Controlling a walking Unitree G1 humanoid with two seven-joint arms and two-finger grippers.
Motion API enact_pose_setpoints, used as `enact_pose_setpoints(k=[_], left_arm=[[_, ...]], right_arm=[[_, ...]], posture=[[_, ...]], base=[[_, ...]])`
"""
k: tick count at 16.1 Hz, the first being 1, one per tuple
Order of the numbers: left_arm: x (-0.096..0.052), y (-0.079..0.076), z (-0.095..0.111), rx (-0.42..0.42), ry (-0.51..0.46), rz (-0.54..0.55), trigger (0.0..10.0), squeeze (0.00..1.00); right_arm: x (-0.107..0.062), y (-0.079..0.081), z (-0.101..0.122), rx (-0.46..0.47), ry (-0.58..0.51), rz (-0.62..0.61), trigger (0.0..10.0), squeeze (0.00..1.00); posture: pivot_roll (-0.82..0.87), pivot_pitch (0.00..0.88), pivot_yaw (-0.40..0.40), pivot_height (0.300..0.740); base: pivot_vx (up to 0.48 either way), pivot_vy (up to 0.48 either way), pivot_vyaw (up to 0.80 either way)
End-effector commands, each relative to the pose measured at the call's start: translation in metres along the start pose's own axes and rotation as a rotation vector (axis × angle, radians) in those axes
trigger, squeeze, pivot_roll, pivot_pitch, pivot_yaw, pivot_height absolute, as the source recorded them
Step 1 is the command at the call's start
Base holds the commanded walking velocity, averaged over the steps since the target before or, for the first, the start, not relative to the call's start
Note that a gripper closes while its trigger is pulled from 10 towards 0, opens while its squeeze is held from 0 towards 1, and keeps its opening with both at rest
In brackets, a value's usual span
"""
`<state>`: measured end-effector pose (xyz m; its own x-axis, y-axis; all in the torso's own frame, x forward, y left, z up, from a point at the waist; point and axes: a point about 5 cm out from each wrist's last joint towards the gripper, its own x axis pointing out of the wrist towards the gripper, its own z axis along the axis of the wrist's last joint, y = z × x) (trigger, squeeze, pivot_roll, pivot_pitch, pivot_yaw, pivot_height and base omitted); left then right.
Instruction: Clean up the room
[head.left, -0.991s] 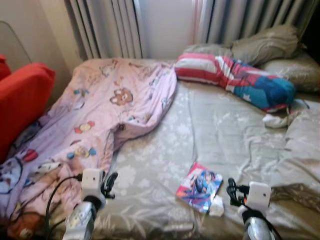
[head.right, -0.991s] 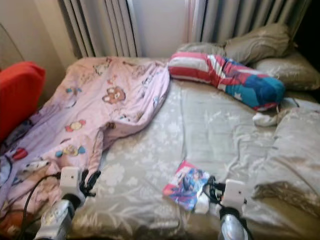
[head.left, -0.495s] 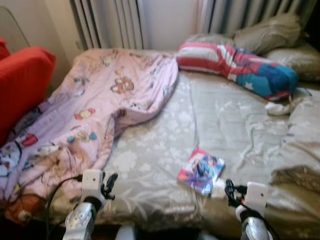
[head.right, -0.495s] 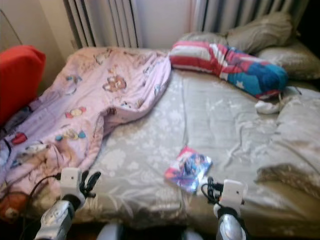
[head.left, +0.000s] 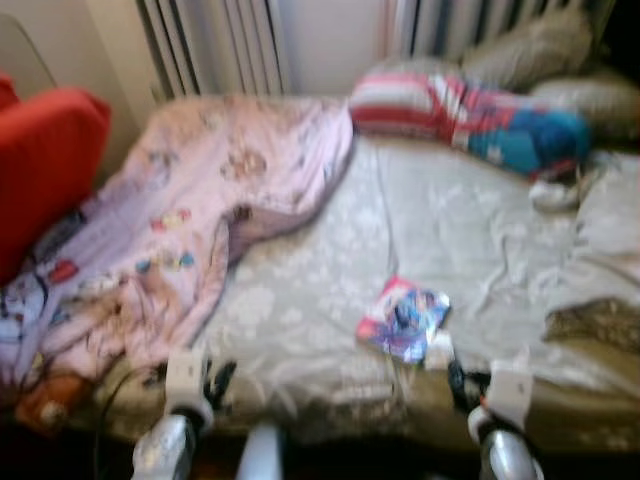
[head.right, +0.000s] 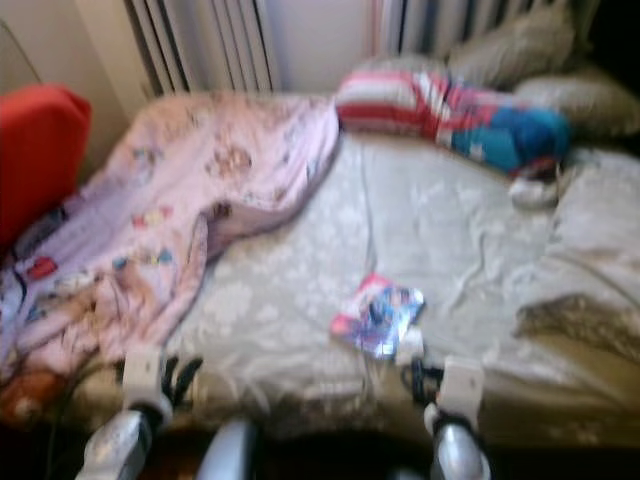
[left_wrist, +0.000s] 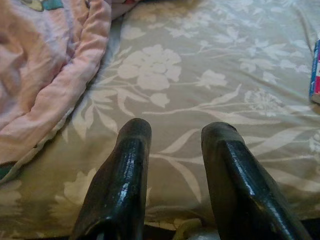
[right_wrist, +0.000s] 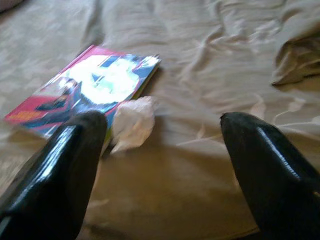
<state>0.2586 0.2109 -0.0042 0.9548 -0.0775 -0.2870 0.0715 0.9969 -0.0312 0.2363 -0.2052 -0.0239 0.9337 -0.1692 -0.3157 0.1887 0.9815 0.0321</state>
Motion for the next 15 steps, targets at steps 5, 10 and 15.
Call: enact_pose_setpoints(k=[5, 10, 15], left_arm=[[0.0059, 0.0017, 0.0118, 0.02, -0.035, 0.004, 10.0, 0.0], [0.006, 0.003, 0.0128, 0.023, -0.038, 0.011, 10.0, 0.0], [0.0061, 0.0034, 0.0132, 0.033, -0.039, 0.016, 10.0, 0.0]], right_arm=[[0.0006, 0.0032, -0.0019, 0.006, 0.021, 0.014, 10.0, 0.0], [0.001, 0.0039, -0.0023, -0.001, 0.029, 0.021, 10.0, 0.0], [0.0018, 0.0026, -0.0016, -0.006, 0.03, 0.016, 10.0, 0.0]], posture=[[0.06, 0.062, 0.02, 0.632], [0.06, 0.067, 0.014, 0.632], [0.07, 0.071, 0.014, 0.632]], base=[[0.0, 0.0, 0.0], [0.27, 0.0, 0.0], [0.299, 0.0, 0.0]])
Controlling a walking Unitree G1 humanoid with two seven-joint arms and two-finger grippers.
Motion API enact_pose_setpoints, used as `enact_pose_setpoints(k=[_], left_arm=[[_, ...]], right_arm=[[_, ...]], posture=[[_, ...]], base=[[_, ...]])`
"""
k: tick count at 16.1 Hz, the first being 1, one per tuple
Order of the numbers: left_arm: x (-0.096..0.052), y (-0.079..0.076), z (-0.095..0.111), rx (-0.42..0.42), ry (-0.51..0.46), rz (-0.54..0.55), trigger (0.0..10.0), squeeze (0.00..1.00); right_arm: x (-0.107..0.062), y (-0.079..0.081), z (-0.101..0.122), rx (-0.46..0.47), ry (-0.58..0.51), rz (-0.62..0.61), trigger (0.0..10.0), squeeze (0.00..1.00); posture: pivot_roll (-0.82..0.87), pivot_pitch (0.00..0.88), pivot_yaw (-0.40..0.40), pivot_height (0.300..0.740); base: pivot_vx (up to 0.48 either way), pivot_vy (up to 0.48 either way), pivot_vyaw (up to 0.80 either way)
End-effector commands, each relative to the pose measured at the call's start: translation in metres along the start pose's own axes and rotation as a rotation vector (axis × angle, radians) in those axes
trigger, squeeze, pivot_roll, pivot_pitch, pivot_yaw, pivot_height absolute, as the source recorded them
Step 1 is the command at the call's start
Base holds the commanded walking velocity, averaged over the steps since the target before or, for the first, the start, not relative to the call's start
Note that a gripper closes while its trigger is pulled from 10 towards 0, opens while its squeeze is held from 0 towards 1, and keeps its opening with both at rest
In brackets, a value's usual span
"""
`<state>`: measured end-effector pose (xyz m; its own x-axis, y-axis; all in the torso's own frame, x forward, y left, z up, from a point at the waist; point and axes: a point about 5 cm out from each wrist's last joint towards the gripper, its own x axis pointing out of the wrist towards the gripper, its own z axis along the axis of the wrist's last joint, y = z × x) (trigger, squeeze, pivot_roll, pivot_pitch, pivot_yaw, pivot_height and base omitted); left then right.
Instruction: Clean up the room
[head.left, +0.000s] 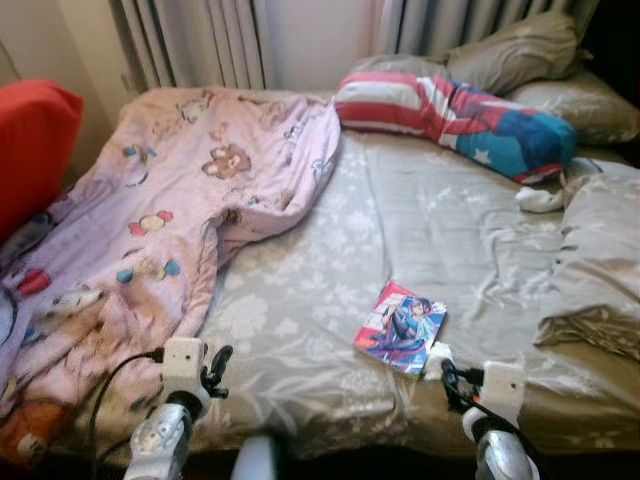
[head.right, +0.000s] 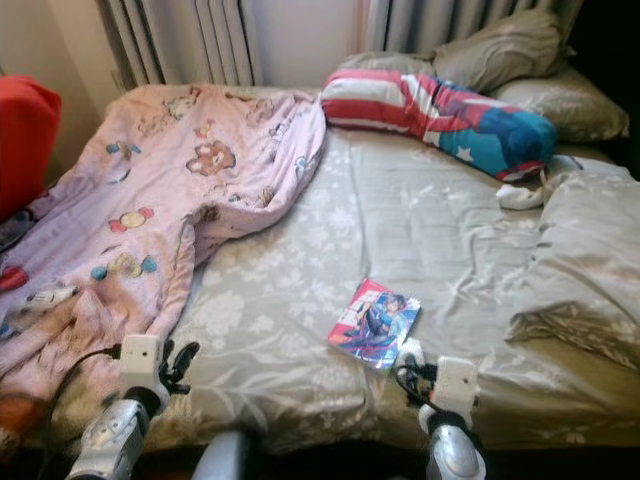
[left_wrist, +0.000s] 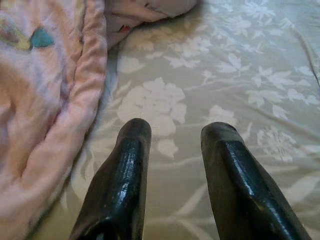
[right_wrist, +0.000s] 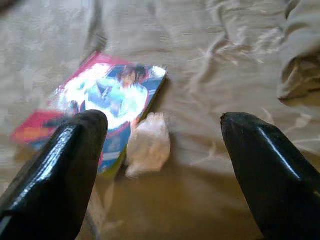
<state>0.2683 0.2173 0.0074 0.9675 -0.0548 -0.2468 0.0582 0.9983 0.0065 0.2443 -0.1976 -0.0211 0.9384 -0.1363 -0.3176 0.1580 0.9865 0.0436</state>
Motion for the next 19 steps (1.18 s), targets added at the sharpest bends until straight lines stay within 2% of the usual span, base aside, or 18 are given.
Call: enact_pose_setpoints(k=[1, 6, 8, 10, 12, 15, 16, 19], left_arm=[[0.0, -0.003, -0.001, 0.001, 0.003, -0.005, 10.0, 0.0], [0.0, -0.002, -0.001, 0.005, 0.005, -0.004, 10.0, 0.0], [0.0, -0.003, -0.001, 0.008, 0.003, -0.008, 10.0, 0.0], [0.0, -0.004, 0.0, 0.011, 0.0, -0.013, 10.0, 0.0], [0.0, -0.007, -0.001, 0.015, 0.0, -0.027, 10.0, 0.0], [-0.001, -0.009, -0.001, 0.008, -0.009, -0.039, 10.0, 0.0], [-0.001, -0.014, 0.001, 0.003, -0.023, -0.06, 10.0, 0.0], [0.0, -0.021, 0.008, 0.006, -0.062, -0.093, 10.0, 0.0]], right_arm=[[-0.004, -0.007, -0.006, -0.007, 0.028, -0.017, 10.0, 0.0], [-0.002, -0.008, -0.005, -0.011, 0.032, -0.024, 10.0, 0.0], [-0.002, -0.007, -0.003, -0.041, 0.017, -0.007, 10.0, 0.0], [-0.002, -0.007, -0.002, -0.037, 0.005, -0.001, 10.0, 0.0], [-0.002, -0.008, -0.004, -0.018, 0.025, -0.004, 10.0, 0.0], [0.0, -0.007, -0.005, -0.017, 0.055, 0.011, 10.0, 0.0], [0.003, -0.002, -0.005, -0.026, 0.078, 0.027, 10.0, 0.0], [0.006, -0.004, -0.003, -0.004, 0.102, -0.003, 10.0, 0.0]], posture=[[0.07, 0.069, 0.014, 0.632], [0.07, 0.068, 0.018, 0.632], [0.07, 0.061, 0.019, 0.632], [0.06, 0.056, 0.018, 0.632], [0.07, 0.058, 0.016, 0.632], [0.07, 0.093, 0.016, 0.632], [0.07, 0.124, 0.02, 0.632], [0.08, 0.177, 0.026, 0.632]], base=[[0.311, 0.0, 0.0], [0.315, 0.0, 0.0], [0.313, 0.0, 0.0], [0.315, 0.0, 0.79], [0.0, 0.0, 0.0], [0.0, 0.0, 0.0], [0.0, 0.0, 0.0], [0.0, 0.0, 0.0]])
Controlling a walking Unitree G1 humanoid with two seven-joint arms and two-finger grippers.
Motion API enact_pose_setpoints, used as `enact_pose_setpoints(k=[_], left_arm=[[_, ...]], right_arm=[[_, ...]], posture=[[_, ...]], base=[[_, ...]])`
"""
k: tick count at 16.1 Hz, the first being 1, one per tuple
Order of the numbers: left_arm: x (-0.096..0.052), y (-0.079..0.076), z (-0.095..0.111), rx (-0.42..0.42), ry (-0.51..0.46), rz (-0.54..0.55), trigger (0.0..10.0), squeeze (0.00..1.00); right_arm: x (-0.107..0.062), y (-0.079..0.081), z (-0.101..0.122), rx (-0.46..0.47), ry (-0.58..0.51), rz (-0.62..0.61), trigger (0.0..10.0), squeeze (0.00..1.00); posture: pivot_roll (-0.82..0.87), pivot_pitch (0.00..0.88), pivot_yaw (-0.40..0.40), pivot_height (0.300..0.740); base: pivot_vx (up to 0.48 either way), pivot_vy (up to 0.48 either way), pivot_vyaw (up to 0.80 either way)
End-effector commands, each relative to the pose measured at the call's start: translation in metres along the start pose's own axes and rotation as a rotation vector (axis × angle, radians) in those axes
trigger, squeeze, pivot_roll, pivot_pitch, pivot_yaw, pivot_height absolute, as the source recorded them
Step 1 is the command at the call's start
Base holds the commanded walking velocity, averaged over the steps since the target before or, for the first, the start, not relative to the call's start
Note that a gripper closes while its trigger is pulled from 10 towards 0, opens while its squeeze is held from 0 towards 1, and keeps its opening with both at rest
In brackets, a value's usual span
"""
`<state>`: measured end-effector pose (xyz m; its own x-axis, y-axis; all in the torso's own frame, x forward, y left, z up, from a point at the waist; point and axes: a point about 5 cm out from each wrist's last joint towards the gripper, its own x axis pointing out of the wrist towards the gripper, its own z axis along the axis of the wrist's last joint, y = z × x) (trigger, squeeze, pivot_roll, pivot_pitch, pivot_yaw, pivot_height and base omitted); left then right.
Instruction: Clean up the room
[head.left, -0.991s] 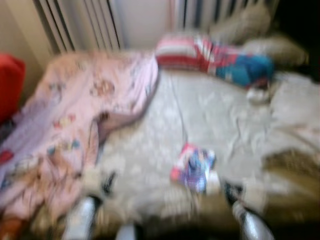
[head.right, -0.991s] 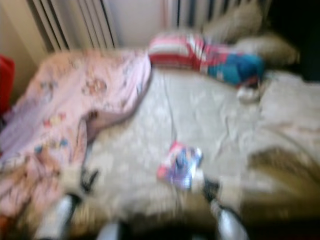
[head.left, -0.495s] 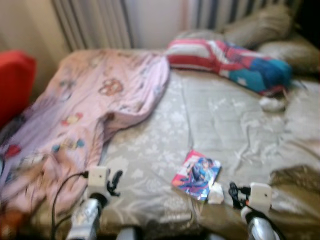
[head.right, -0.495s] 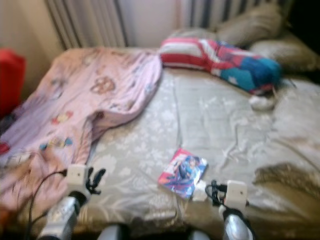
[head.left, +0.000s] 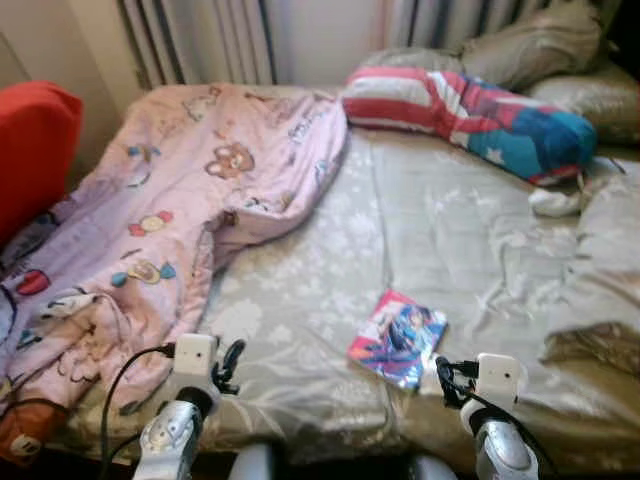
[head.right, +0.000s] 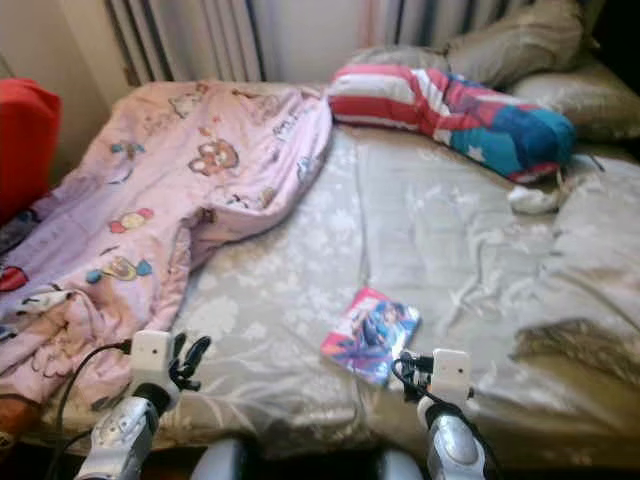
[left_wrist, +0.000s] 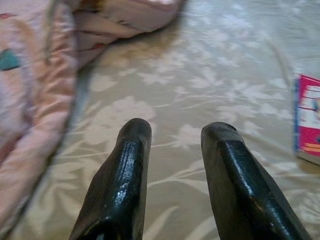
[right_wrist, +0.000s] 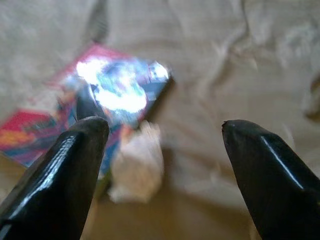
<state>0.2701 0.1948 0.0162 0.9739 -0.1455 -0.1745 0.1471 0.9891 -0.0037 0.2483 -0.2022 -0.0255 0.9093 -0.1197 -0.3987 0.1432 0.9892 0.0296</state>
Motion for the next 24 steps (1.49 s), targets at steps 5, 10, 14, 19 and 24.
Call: enact_pose_setpoints(k=[5, 10, 14, 19, 24], left_arm=[[0.013, -0.011, 0.035, -0.001, -0.12, -0.052, 10.0, 0.0], [0.003, -0.018, 0.057, -0.009, -0.196, -0.052, 10.0, 0.0], [-0.01, -0.02, 0.063, -0.019, -0.198, -0.052, 10.0, 0.0], [-0.023, -0.018, 0.067, -0.021, -0.183, -0.027, 10.0, 0.0], [-0.028, -0.019, 0.066, -0.02, -0.154, -0.02, 10.0, 0.0]], right_arm=[[0.015, -0.007, 0.021, 0.022, 0.018, -0.034, 10.0, 0.0], [0.024, -0.008, 0.035, -0.023, 0.024, 0.015, 10.0, 0.0], [0.03, -0.003, 0.049, -0.009, -0.013, 0.063, 10.0, 0.0], [0.034, 0.0, 0.06, -0.022, -0.031, 0.111, 10.0, 0.0], [0.031, 0.006, 0.05, -0.076, 0.023, 0.18, 10.0, 0.0]], posture=[[0.12, 0.255, 0.03, 0.632], [0.15, 0.323, 0.019, 0.632], [0.17, 0.358, 0.023, 0.632], [0.19, 0.394, 0.022, 0.632], [0.19, 0.412, 0.032, 0.632]], base=[[0.0, 0.0, 0.0], [0.0, 0.0, 0.0], [0.0, 0.0, 0.0], [0.0, 0.0, 0.0], [0.0, 0.0, 0.0]])
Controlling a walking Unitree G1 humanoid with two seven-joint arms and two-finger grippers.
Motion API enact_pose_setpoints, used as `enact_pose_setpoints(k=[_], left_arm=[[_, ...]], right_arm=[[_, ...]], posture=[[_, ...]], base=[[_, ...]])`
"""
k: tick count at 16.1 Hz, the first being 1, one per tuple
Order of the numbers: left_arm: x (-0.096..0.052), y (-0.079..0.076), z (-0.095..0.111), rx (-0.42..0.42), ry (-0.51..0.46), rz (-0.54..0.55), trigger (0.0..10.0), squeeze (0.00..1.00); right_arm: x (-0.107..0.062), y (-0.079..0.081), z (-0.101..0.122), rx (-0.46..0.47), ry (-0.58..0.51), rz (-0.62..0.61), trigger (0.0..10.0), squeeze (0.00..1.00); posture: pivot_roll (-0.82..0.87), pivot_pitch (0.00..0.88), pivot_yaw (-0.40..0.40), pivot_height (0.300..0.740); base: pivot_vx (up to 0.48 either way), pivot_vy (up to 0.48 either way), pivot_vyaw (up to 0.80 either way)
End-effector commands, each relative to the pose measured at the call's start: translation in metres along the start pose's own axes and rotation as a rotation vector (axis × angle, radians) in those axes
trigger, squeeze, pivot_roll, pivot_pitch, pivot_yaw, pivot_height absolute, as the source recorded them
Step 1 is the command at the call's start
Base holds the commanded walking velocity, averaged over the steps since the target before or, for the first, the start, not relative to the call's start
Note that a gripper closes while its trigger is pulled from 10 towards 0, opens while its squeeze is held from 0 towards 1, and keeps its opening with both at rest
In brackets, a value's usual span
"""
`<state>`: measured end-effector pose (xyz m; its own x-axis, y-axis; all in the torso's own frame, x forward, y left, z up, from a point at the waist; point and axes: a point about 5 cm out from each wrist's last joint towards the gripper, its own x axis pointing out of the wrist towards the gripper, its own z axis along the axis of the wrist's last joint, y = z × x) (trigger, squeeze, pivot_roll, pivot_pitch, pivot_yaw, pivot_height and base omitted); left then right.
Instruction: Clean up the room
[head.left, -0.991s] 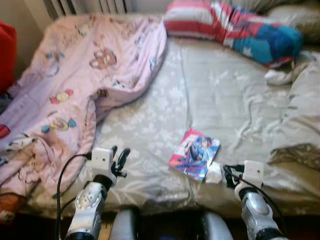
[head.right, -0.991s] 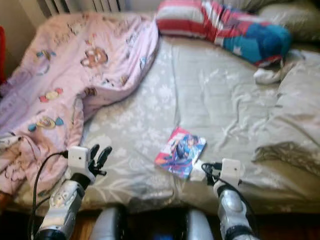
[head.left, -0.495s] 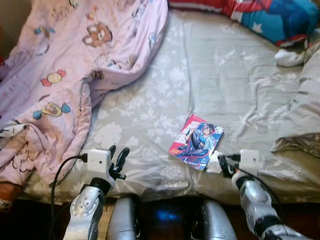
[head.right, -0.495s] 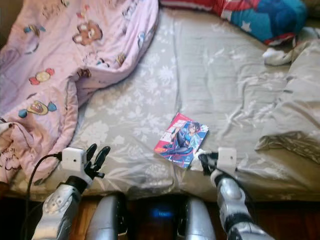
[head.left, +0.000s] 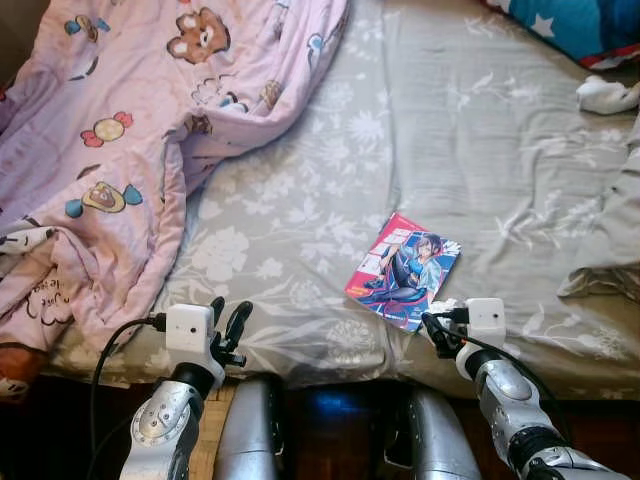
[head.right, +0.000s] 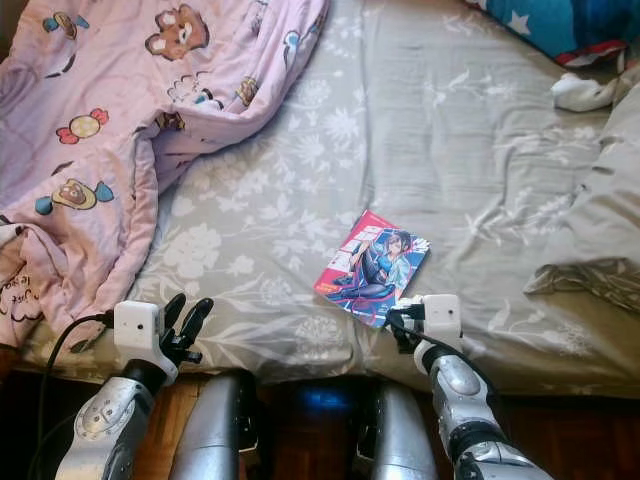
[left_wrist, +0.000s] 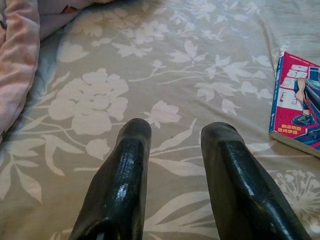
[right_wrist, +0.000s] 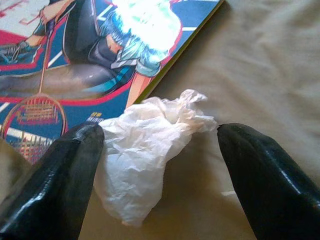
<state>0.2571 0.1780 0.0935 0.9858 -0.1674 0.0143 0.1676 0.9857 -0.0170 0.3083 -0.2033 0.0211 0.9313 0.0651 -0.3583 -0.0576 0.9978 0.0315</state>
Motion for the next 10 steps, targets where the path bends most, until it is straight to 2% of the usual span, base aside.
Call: enact_pose_setpoints(k=[1, 2, 3, 10], left_arm=[[-0.0063, -0.0008, -0.0061, -0.009, 0.039, 0.002, 10.0, 0.0], [-0.0061, -0.0013, -0.0061, -0.009, 0.042, 0.0, 10.0, 0.0], [-0.0057, -0.0016, -0.0061, -0.007, 0.043, -0.003, 10.0, 0.0], [-0.0081, 0.0001, -0.0066, 0.0, 0.061, 0.002, 10.0, 0.0]], right_arm=[[-0.0058, -0.002, -0.0157, 0.011, 0.058, -0.013, 10.0, 0.0], [-0.0055, -0.0015, -0.0153, 0.01, 0.058, -0.009, 2.9, 0.0], [-0.0049, -0.0007, -0.0144, 0.01, 0.056, -0.004, 0.0, 0.0], [-0.0048, 0.0045, -0.0164, 0.014, 0.056, 0.011, 0.0, 0.0]], posture=[[0.19, 0.413, 0.032, 0.632], [0.19, 0.414, 0.032, 0.632], [0.19, 0.415, 0.033, 0.632], [0.19, 0.415, 0.032, 0.632]], base=[[0.0, 0.0, 0.0], [0.0, 0.0, 0.0], [0.0, 0.0, 0.0], [0.0, 0.0, 0.0]])
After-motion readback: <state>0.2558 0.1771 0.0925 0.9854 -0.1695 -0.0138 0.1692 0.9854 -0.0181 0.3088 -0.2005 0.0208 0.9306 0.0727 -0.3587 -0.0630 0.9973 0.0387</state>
